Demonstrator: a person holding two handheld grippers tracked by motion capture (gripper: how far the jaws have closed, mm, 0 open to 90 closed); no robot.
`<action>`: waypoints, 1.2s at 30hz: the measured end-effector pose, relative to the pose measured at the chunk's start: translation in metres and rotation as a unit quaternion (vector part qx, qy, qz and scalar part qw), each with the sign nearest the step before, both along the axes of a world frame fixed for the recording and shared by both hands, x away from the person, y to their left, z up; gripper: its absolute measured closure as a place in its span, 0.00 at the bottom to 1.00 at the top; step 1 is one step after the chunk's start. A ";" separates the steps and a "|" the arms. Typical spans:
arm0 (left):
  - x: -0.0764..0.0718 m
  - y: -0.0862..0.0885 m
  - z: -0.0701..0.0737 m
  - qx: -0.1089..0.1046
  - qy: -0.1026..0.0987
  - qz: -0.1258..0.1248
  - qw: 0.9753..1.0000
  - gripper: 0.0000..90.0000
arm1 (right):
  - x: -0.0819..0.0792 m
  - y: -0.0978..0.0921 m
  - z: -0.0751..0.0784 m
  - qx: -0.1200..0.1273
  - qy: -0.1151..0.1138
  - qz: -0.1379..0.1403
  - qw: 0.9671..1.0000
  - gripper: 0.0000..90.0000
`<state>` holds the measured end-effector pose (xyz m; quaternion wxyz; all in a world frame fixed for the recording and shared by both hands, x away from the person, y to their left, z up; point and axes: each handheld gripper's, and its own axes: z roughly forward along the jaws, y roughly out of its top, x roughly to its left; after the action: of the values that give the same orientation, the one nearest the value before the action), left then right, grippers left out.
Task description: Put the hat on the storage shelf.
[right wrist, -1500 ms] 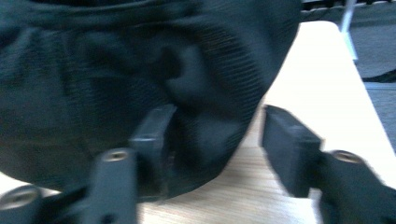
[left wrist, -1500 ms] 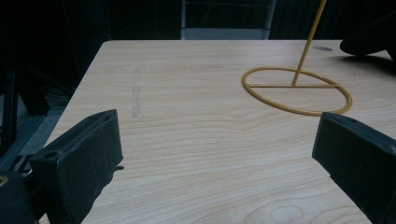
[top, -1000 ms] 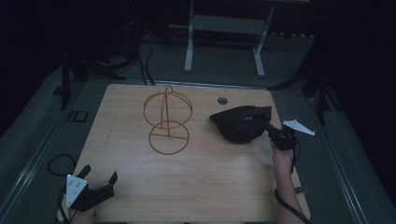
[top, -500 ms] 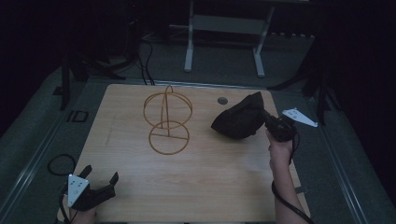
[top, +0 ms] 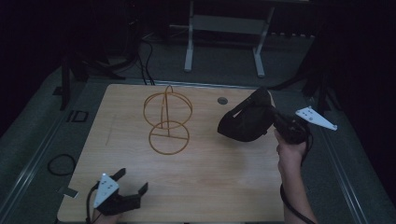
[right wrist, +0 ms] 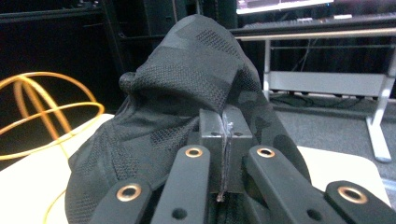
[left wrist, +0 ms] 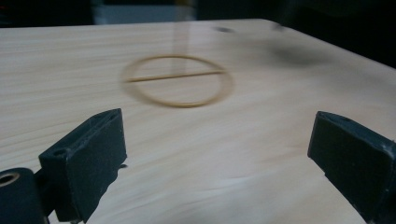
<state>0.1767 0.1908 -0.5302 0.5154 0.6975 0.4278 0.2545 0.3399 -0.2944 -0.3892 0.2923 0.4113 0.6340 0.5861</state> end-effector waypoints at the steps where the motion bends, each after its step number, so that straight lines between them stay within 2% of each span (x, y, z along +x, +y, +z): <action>1: 0.000 -0.010 0.005 0.007 0.007 -0.013 1.000 0.06 | -0.005 0.001 0.002 -0.001 -0.001 0.003 1.000 0.99; 4: 0.003 -0.034 0.017 0.021 0.045 -0.066 0.997 0.07 | -0.018 0.004 0.006 0.001 -0.006 0.017 1.000 0.99; 5: 0.004 -0.041 0.020 0.020 0.050 -0.080 0.995 0.07 | -0.022 0.005 0.007 -0.002 -0.007 0.021 1.000 0.99; 6: 0.004 -0.047 0.022 0.025 0.052 -0.093 0.994 0.09 | -0.027 0.006 0.007 -0.003 -0.009 0.023 1.000 0.99; 8: 0.004 -0.059 0.025 0.026 0.044 -0.116 0.992 0.09 | -0.035 0.008 0.007 -0.006 -0.011 0.029 1.000 0.99; 12: 0.006 -0.072 0.028 0.028 0.034 -0.132 0.990 0.09 | -0.047 0.015 0.005 -0.009 -0.011 0.048 0.999 0.99; 14: 0.012 -0.079 0.031 0.013 0.024 -0.141 0.990 0.10 | -0.053 0.019 0.004 -0.010 -0.010 0.058 0.998 0.99; 17: 0.019 -0.086 0.038 0.005 0.015 -0.150 0.989 0.10 | -0.060 0.026 0.004 -0.013 -0.015 0.071 0.997 0.99; 19: 0.023 -0.092 0.042 0.012 0.010 -0.155 0.988 0.11 | -0.064 0.030 0.005 -0.022 -0.019 0.075 0.997 0.99; 21: 0.025 -0.095 0.044 0.014 0.005 -0.157 0.987 0.12 | -0.065 0.032 0.005 -0.017 -0.019 0.083 0.996 0.99; 22: 0.031 -0.100 0.048 0.013 0.000 -0.162 0.987 0.12 | -0.069 0.037 0.007 -0.024 -0.027 0.084 0.996 0.99; 24: 0.036 -0.105 0.052 0.008 -0.003 -0.167 0.986 0.12 | -0.071 0.040 0.008 -0.014 -0.027 0.096 0.995 0.99; 27: 0.042 -0.112 0.058 0.008 -0.013 -0.172 0.985 0.16 | -0.074 0.045 0.009 -0.016 -0.032 0.102 0.994 0.99; 30: 0.049 -0.120 0.064 0.009 -0.008 -0.185 0.983 0.16 | -0.076 0.049 0.011 -0.020 -0.037 0.108 0.993 0.99; 35: 0.053 -0.137 0.077 0.011 -0.028 -0.206 0.978 0.16 | -0.080 0.053 0.013 -0.021 -0.043 0.117 0.992 0.99; 36: 0.054 -0.141 0.079 0.012 -0.029 -0.211 0.977 0.16 | -0.081 0.054 0.013 -0.028 -0.044 0.115 0.992 0.99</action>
<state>0.2305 0.0496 -0.4509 0.5616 0.7704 0.2524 0.1652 0.2593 -0.2400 -0.3766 0.2624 0.3012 0.6795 0.6154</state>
